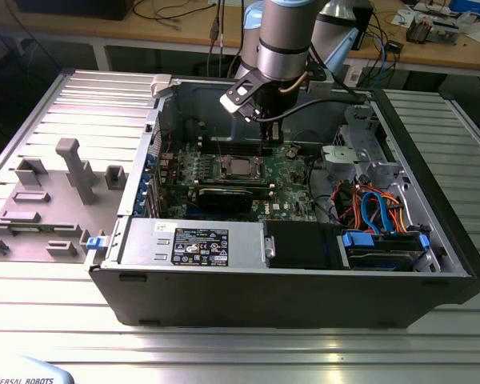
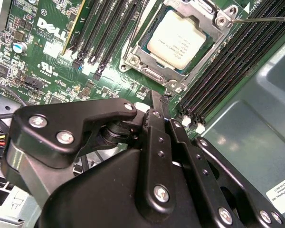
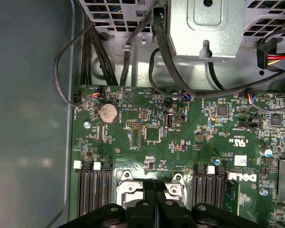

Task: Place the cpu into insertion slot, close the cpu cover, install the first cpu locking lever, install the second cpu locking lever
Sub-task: 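Close the cpu cover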

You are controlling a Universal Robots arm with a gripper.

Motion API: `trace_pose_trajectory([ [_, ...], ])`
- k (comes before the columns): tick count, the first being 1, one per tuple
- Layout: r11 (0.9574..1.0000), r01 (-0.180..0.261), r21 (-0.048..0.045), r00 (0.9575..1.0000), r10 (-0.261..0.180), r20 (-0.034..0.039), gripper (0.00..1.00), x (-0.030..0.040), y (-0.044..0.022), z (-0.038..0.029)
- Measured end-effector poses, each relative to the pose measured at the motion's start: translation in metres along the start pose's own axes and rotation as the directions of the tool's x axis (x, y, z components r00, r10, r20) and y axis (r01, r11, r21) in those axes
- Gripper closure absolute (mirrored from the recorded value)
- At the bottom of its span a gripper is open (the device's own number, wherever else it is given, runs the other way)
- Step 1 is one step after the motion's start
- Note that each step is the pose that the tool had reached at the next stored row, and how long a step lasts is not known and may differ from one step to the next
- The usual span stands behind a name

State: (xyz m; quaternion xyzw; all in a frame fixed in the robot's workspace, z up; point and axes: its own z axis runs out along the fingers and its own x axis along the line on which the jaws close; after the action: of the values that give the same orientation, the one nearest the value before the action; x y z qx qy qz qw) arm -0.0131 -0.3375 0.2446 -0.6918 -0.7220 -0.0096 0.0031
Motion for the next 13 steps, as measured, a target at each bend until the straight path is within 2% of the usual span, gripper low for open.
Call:
trace_pose_trajectory([
  [3, 1.0000, 0.000, 0.0000, 1.0000, 0.000, 0.0000, 0.89, 0.0001, -0.0023, 0.0001],
  [5, 1.0000, 0.000, 0.0013, 1.0000, 0.000, 0.0000, 0.89, 0.0002, -0.0061, 0.0008],
  [7, 1.0000, 0.000, 0.0027, 1.0000, 0.000, -0.0002, 0.89, 0.0005, -0.0131, 0.0023],
  [13, 0.9999, 0.000, 0.0126, 1.0000, 0.000, -0.0004, 0.89, 0.0010, -0.0272, 0.0047],
])
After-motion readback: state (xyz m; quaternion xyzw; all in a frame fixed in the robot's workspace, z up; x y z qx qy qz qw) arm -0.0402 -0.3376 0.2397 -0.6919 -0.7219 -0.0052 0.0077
